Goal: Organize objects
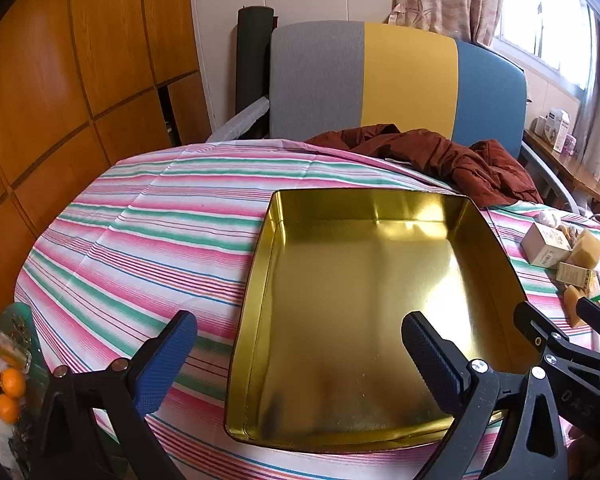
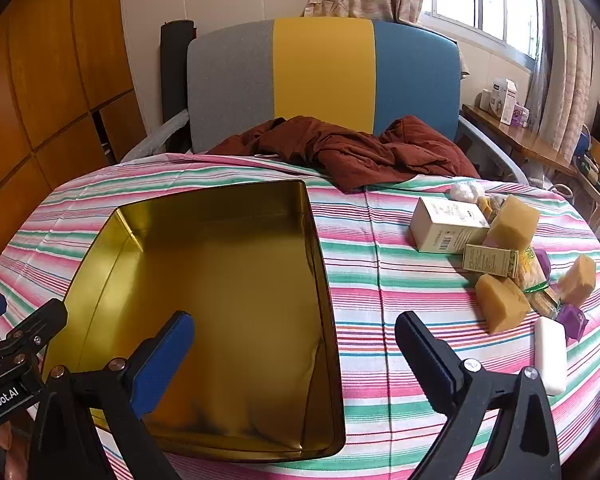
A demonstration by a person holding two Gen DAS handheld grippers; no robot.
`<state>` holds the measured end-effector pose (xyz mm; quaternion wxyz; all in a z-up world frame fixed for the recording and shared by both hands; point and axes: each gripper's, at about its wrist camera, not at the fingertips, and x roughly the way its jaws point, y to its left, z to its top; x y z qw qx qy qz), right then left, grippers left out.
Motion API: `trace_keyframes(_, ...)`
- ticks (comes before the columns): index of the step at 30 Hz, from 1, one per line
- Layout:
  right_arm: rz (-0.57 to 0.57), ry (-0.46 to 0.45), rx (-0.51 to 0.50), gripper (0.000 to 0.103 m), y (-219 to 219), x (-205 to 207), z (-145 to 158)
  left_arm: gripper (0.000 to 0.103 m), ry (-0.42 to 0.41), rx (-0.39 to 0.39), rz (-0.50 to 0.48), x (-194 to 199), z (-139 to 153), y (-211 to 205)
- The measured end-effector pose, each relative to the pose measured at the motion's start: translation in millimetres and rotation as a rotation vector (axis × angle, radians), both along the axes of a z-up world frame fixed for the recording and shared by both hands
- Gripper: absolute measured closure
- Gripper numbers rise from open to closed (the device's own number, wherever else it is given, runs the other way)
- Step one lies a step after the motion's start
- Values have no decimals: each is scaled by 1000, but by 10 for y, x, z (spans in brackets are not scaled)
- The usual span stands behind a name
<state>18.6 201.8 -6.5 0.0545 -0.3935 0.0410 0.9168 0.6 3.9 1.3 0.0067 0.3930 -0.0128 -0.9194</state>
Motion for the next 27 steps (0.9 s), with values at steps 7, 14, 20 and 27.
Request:
trace_keyframes(7,4,1,2,1,-8,15,0,0,-7,2,-1,14,-21,-13)
trace_keyframes(14,5,-3,0,1,-2,21,1,0,-15,9,-5,6,-34,20)
trace_keyframes(20,8,-6,-3,1,-2,26,0,0,-23,12,-7,7,-54,22)
trace_keyframes(27,5,2,-1,1,-1,36,27,0,-25,14,-6,13,-47,19)
